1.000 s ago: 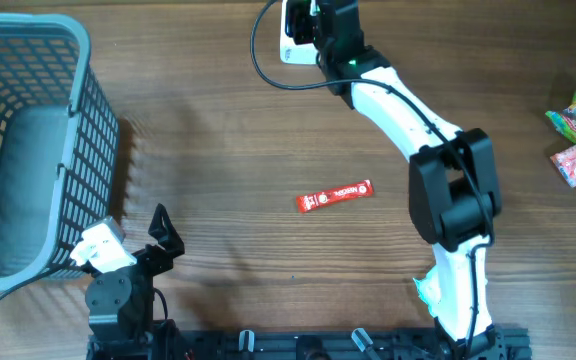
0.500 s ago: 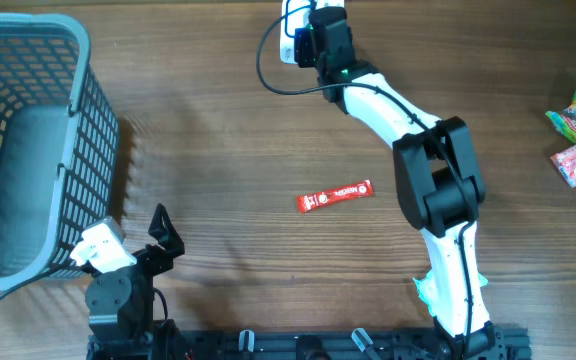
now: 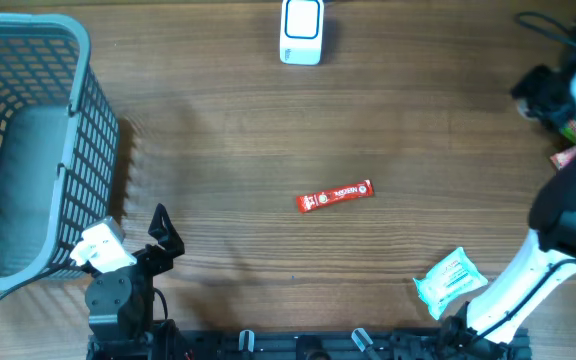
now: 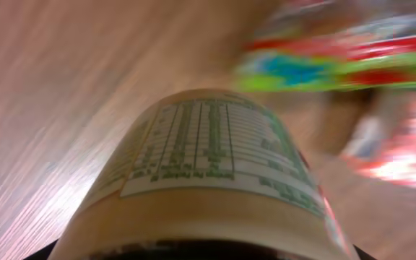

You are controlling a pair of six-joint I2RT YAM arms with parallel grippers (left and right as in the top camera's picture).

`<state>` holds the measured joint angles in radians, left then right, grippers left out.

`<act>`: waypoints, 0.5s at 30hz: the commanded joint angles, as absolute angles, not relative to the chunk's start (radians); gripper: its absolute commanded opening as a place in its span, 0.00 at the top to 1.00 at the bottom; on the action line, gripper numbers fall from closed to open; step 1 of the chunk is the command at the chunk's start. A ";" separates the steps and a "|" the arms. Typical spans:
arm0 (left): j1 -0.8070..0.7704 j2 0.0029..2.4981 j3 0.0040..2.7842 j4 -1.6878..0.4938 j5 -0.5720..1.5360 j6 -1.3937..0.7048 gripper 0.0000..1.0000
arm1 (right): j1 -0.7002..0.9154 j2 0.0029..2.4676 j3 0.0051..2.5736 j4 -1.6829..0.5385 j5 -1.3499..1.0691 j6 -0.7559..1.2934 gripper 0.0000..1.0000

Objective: Scan the item barcode
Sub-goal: 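Carry the jar to the right table edge and release it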

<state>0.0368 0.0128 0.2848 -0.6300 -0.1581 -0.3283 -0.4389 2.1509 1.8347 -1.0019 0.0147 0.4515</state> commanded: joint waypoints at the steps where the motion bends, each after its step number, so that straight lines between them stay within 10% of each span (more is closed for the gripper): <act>1: 0.041 0.006 0.282 -0.627 -0.150 -0.334 0.00 | -0.511 2.177 1.823 -1.007 -0.028 0.475 0.49; 15: 0.041 0.006 0.282 -0.627 -0.150 -0.334 0.00 | -0.512 2.203 1.756 -0.959 -0.075 0.519 0.29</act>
<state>0.0368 0.0128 0.2848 -0.6296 -0.1581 -0.3283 -0.5301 2.2009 1.7805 -0.9508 -0.0883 0.4866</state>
